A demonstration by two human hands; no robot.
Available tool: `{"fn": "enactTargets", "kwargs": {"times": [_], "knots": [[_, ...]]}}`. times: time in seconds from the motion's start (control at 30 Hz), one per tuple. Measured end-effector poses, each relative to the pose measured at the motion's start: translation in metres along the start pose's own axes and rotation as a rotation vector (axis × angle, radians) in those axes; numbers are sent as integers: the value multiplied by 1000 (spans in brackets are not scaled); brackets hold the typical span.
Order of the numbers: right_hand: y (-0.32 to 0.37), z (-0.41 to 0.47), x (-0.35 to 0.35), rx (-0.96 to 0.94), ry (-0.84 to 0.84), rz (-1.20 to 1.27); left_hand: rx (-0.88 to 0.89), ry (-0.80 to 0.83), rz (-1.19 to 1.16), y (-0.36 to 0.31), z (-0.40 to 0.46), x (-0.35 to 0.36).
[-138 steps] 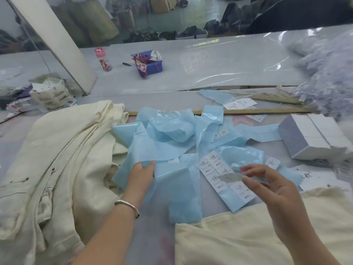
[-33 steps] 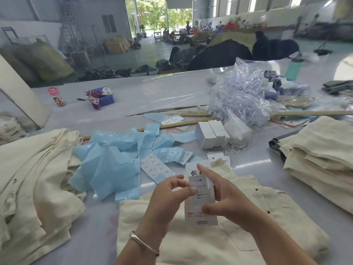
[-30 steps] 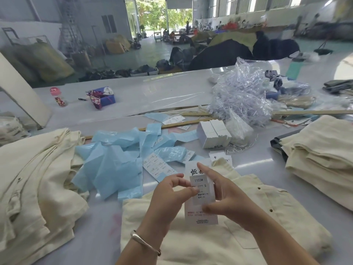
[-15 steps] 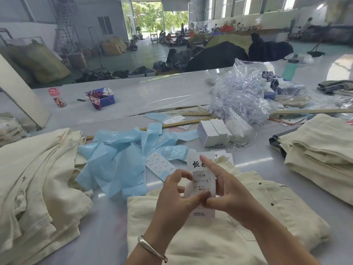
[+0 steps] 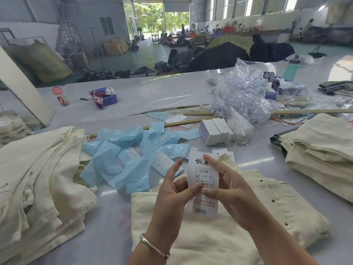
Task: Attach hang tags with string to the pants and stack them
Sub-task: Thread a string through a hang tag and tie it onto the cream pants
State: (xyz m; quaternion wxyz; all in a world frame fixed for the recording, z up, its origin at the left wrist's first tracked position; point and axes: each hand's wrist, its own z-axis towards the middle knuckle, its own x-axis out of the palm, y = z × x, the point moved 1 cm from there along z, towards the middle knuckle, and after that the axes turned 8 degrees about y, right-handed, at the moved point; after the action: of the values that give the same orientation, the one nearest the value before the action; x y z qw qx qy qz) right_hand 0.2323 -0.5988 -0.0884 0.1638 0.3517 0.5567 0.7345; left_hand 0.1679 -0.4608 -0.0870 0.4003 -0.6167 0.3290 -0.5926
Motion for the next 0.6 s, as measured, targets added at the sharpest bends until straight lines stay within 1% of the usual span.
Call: {"fn": "enactTargets", "kwargs": {"times": [0.1, 0.23, 0.33, 0.4, 0.5, 0.6], "knots": [[-2, 2, 5, -8, -121, -39, -20, 10, 71, 2, -1, -3], [-1, 5, 7, -13, -287, 29, -48, 34, 150, 9, -3, -4], [0, 7, 0, -1, -446, -22, -80, 70, 222, 14, -5, -3], [-1, 5, -5, -9, -510, -50, -108, 114, 245, 17, -5, -1], [-3, -2, -11, -14, -553, -107, -157, 134, 259, 24, -2, 3], [-4, -10, -17, -25, -498, -115, -193, 94, 273, 30, 3, 10]]}}
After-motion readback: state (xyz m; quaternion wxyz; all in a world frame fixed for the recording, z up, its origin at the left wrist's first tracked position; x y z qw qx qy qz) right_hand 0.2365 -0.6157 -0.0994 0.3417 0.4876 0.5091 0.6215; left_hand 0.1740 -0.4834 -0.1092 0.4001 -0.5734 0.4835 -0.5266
